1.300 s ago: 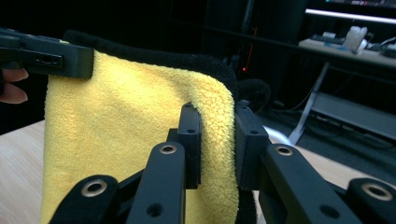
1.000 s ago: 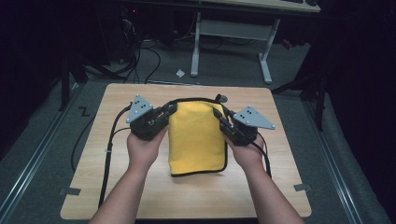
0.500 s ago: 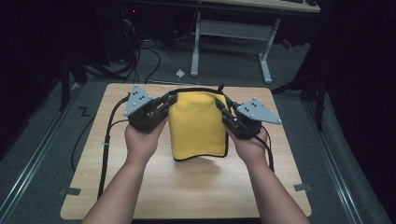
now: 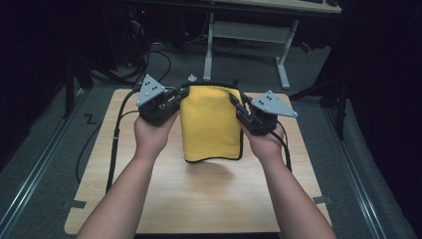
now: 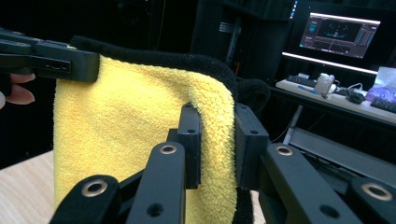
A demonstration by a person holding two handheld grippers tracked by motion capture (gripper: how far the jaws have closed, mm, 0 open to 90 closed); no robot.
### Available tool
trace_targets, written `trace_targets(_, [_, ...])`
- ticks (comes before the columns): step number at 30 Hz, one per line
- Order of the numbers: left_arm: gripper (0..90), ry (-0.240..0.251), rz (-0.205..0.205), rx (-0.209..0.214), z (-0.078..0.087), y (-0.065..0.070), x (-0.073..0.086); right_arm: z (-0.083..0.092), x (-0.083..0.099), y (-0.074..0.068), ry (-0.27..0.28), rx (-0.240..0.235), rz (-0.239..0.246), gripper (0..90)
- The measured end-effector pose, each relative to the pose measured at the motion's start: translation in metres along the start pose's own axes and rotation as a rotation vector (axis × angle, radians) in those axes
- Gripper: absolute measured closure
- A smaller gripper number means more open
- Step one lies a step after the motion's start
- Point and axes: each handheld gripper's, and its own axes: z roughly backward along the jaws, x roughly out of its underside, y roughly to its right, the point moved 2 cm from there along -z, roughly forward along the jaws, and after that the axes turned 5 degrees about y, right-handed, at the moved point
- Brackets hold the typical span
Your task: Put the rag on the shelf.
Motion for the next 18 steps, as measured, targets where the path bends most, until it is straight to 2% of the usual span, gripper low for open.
trace_targets(3, [82.3,-0.003,0.008,-0.006,-0.008,-0.006,-0.002,-0.009,0.000,0.005,-0.002,-0.001,-0.011,76.6])
trace_targets(5, [82.3,-0.004,0.015,-0.002,-0.014,-0.011,-0.003,-0.014,0.000,0.009,0.001,0.003,-0.003,76.6])
trace_targets(14, [82.1,-0.022,0.001,-0.013,-0.045,-0.029,-0.001,-0.041,0.002,0.028,-0.015,0.021,-0.015,76.6])
trace_targets(16, [81.9,-0.038,0.009,-0.014,-0.053,-0.035,0.003,-0.048,0.006,0.034,-0.028,0.019,-0.017,76.6])
trace_targets(18, [81.8,-0.047,0.039,-0.001,-0.061,-0.039,0.009,-0.053,0.012,0.038,-0.042,0.017,-0.011,76.6])
